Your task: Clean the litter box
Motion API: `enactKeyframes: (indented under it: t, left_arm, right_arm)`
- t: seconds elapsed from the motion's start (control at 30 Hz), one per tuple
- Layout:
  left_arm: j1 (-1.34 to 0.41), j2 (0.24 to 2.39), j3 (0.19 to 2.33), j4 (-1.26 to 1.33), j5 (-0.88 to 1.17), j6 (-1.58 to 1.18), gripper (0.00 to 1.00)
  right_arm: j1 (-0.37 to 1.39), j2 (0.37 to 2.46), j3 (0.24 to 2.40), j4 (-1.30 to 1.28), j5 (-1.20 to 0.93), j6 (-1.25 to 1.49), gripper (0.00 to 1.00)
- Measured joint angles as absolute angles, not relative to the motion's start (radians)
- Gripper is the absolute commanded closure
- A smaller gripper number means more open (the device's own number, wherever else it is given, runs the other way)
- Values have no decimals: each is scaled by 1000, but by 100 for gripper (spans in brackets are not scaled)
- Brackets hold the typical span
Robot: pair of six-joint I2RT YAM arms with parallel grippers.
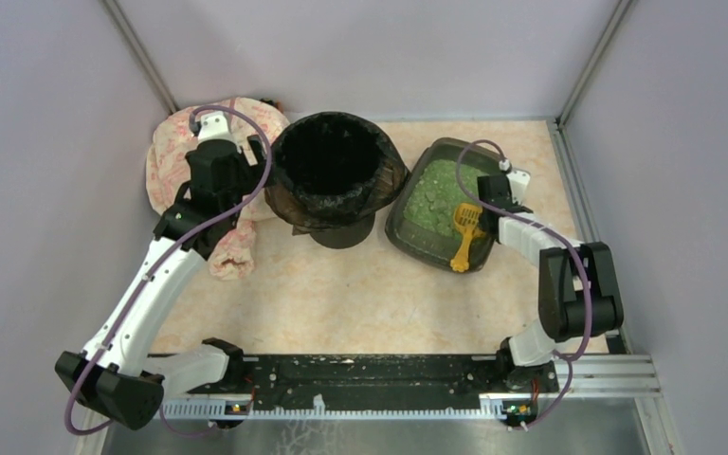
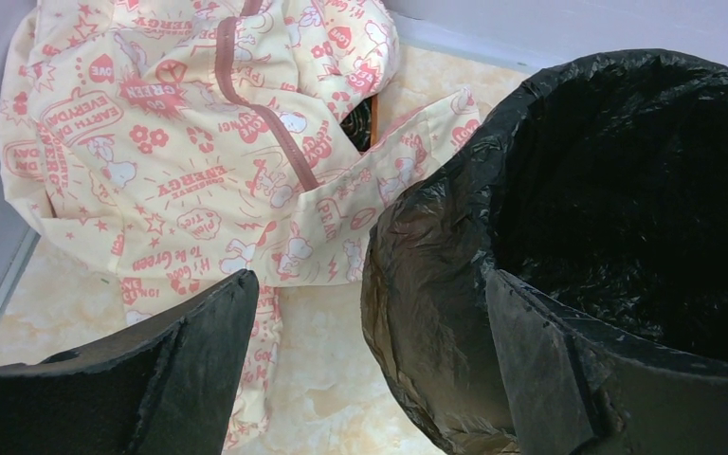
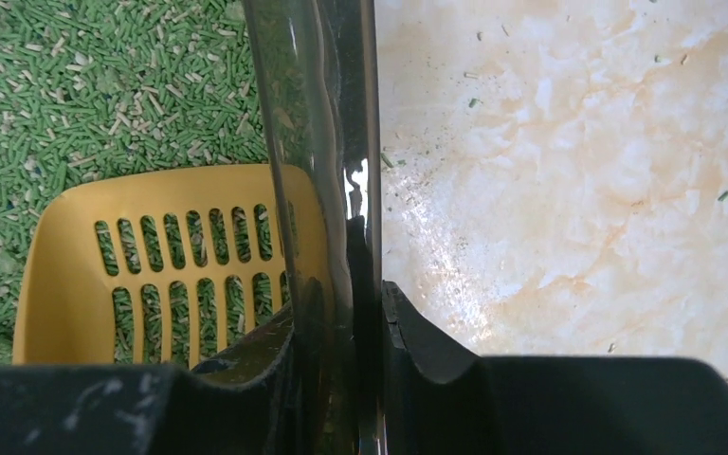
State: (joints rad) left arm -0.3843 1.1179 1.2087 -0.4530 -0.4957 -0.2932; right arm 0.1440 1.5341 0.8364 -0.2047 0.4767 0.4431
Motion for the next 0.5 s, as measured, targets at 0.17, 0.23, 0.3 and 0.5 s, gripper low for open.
enactKeyframes:
  t: [0.17,0.23,0.3,0.5]
  left_arm:
    - [-383,1118,1205,-445,-478,-293,5]
    - [-383,1118,1199,-440,-475,-293,6]
    - [-382,1119,1193,-441,-470,-294,5]
    - [-381,1135,1184,-434,-461,-294,6]
  right_arm:
    - [171,1558,869,-231,484,360,85]
    - [178,1579,901,-257,482,323,86]
    - [179,1595,926,-273,474,279,88]
    - [173,1597,931,-258,422,129,94]
